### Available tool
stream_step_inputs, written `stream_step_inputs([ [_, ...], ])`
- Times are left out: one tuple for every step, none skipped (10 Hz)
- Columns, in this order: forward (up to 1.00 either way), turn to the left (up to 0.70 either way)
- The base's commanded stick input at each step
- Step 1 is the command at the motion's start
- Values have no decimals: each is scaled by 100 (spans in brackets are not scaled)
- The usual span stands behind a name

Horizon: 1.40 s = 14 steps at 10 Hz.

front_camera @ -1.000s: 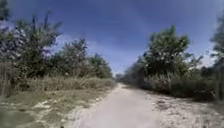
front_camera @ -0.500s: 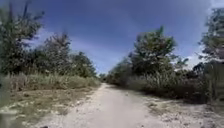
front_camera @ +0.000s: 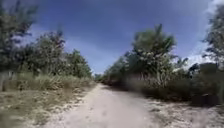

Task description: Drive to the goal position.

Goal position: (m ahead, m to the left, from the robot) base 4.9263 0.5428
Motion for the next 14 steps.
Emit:
stream_step_inputs([
  [70,0],
  [70,0],
  [70,5],
  [70,15],
  [70,31],
  [70,8],
  [70,0],
  [70,0],
  [70,0],
  [70,0],
  [70,0],
  [70,0],
  [70,0],
  [70,0],
])
